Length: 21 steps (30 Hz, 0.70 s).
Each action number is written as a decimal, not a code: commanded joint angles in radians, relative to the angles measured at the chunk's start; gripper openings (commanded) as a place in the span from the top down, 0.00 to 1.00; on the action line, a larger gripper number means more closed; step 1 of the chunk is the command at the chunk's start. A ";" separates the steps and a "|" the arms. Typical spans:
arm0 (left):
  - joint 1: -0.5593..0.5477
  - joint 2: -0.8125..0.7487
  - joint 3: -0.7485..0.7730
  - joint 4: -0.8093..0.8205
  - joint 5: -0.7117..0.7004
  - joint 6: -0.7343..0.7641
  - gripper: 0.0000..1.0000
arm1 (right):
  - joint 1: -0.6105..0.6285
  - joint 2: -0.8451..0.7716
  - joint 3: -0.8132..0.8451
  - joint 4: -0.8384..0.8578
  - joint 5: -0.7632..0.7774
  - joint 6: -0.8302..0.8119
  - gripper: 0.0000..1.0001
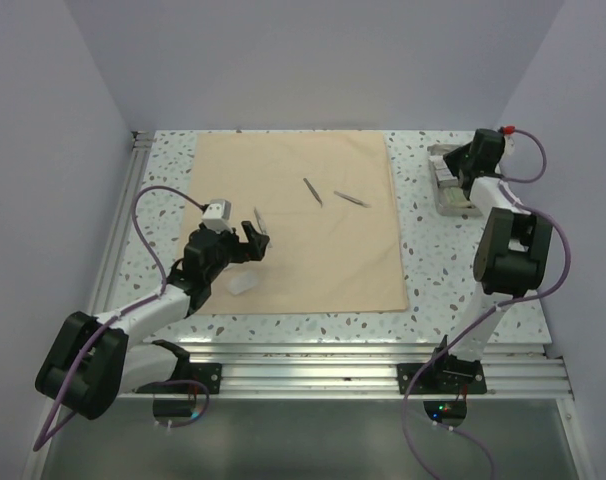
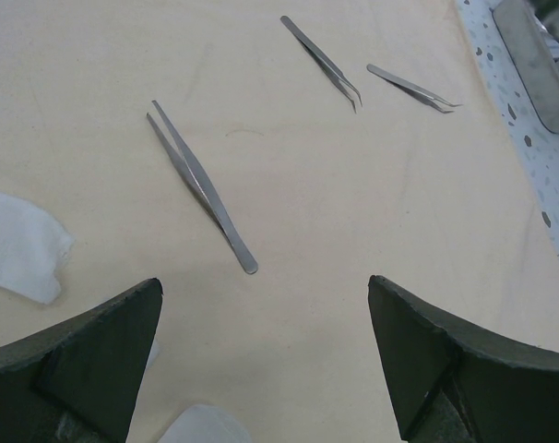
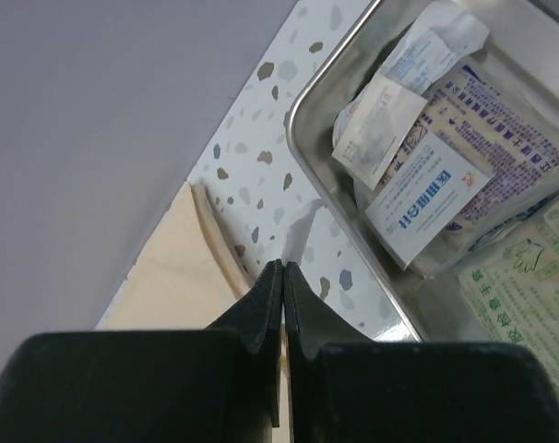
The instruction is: Prepare the surgical pack
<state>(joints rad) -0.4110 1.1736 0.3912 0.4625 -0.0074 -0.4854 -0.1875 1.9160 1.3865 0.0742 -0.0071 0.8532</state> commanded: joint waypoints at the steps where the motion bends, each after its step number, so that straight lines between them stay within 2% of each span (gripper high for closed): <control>1: -0.006 0.004 0.040 0.030 -0.008 0.028 0.03 | -0.009 0.038 0.066 0.093 0.125 0.023 1.00; 13: -0.008 0.027 0.044 0.036 -0.006 0.030 0.03 | -0.026 0.187 0.117 0.206 0.176 0.058 1.00; 14: -0.009 0.029 0.044 0.036 -0.008 0.031 0.03 | -0.026 0.196 0.121 0.202 0.185 0.058 0.94; 15: -0.008 0.029 0.044 0.036 -0.008 0.031 0.03 | -0.026 0.192 0.115 0.197 0.197 0.056 0.72; 16: -0.009 0.029 0.044 0.036 -0.009 0.033 0.03 | -0.026 0.181 0.103 0.202 0.208 0.058 0.65; 18: -0.009 0.026 0.044 0.033 -0.011 0.034 0.03 | -0.023 0.123 0.030 0.235 0.229 0.052 0.54; 21: -0.011 0.017 0.044 0.030 -0.011 0.034 0.03 | -0.021 0.051 -0.056 0.259 0.233 0.032 0.53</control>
<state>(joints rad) -0.4149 1.1999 0.4015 0.4622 -0.0074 -0.4782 -0.2100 2.0777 1.3861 0.2638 0.1696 0.9005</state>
